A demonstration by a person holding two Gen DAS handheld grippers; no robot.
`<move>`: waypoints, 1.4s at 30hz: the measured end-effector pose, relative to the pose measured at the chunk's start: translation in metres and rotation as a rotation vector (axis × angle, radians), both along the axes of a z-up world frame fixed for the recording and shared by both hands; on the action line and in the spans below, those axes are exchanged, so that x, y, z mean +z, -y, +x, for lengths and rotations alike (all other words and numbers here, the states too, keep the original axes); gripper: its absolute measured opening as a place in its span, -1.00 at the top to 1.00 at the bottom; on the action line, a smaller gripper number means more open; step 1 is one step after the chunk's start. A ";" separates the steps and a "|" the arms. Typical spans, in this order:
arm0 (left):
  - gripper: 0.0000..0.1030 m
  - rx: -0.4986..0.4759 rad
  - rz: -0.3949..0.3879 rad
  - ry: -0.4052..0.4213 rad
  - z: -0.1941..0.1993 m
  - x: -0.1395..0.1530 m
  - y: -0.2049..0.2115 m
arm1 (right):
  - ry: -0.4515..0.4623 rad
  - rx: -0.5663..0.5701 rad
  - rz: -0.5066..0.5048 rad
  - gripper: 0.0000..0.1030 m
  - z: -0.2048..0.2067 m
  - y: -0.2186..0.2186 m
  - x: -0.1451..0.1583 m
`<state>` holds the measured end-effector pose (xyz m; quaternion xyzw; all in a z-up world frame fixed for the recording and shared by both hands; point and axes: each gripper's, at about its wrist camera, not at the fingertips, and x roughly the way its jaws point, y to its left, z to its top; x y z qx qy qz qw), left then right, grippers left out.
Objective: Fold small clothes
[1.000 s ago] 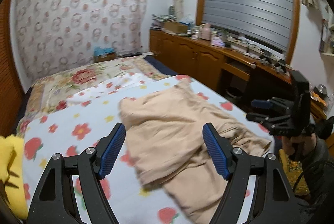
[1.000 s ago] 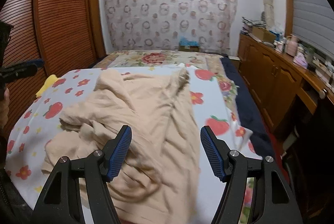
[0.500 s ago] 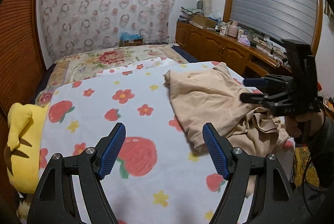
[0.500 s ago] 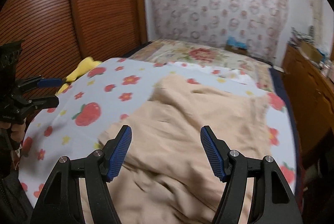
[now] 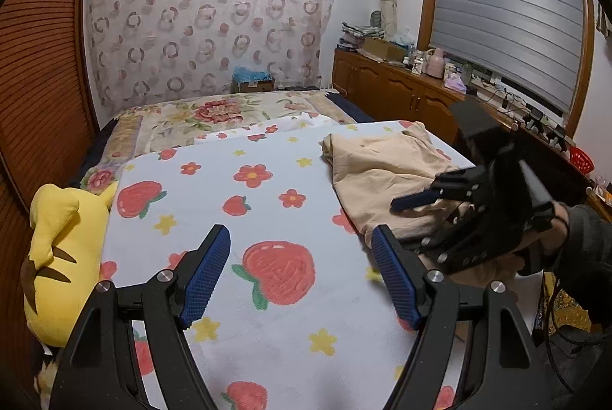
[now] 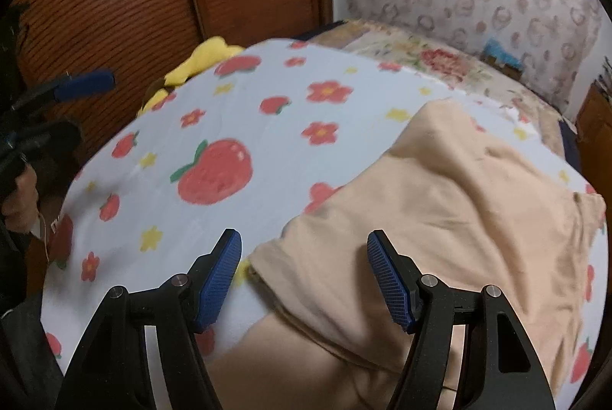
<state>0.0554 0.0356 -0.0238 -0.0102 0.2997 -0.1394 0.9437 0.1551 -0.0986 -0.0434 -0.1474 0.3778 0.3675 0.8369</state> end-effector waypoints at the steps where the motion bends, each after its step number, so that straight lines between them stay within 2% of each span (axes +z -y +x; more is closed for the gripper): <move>1: -0.49 0.003 -0.002 0.000 0.000 0.000 -0.001 | -0.003 0.011 -0.010 -0.36 0.001 -0.003 -0.002; 4: -0.49 0.008 -0.006 -0.004 0.000 -0.002 -0.003 | -0.010 0.036 -0.054 -0.36 0.002 -0.014 -0.011; 6: -0.49 0.009 -0.007 -0.009 0.001 -0.004 -0.004 | 0.006 0.042 -0.096 -0.29 0.003 -0.017 -0.016; 7: -0.49 0.008 -0.009 -0.011 0.002 -0.005 -0.004 | 0.028 0.042 -0.114 -0.11 0.002 -0.019 -0.014; 10: -0.49 0.002 -0.010 -0.016 0.003 -0.008 -0.001 | 0.053 0.027 -0.139 0.87 0.007 -0.024 -0.014; 15: -0.49 -0.022 -0.007 -0.020 0.006 -0.010 0.008 | 0.117 -0.006 -0.099 0.89 0.012 0.000 0.013; 18: -0.49 -0.037 -0.002 -0.026 0.009 -0.010 0.015 | 0.183 -0.079 -0.047 0.89 0.022 0.030 0.047; 21: -0.49 -0.053 0.000 -0.027 0.013 -0.010 0.023 | 0.239 -0.187 -0.021 0.89 0.048 0.065 0.077; 24: -0.49 -0.064 0.003 -0.030 0.016 -0.010 0.029 | 0.287 -0.278 -0.030 0.89 0.076 0.090 0.095; 28: -0.49 -0.085 0.008 -0.041 0.017 -0.011 0.038 | 0.268 -0.452 -0.062 0.89 0.121 0.118 0.093; 31: -0.49 -0.094 0.013 -0.051 0.018 -0.013 0.043 | 0.226 -0.565 -0.087 0.89 0.151 0.132 0.076; 33: -0.49 -0.094 0.015 -0.056 0.019 -0.015 0.045 | 0.203 -0.596 -0.101 0.89 0.163 0.133 0.063; 36: -0.49 -0.097 0.013 -0.063 0.019 -0.017 0.047 | 0.164 -0.614 -0.097 0.55 0.170 0.127 0.051; 38: -0.49 -0.102 0.013 -0.068 0.019 -0.017 0.051 | 0.177 -0.629 -0.105 0.23 0.166 0.122 0.054; 42: -0.49 -0.112 0.009 -0.070 0.020 -0.018 0.057 | 0.197 -0.600 -0.082 0.12 0.144 0.125 0.069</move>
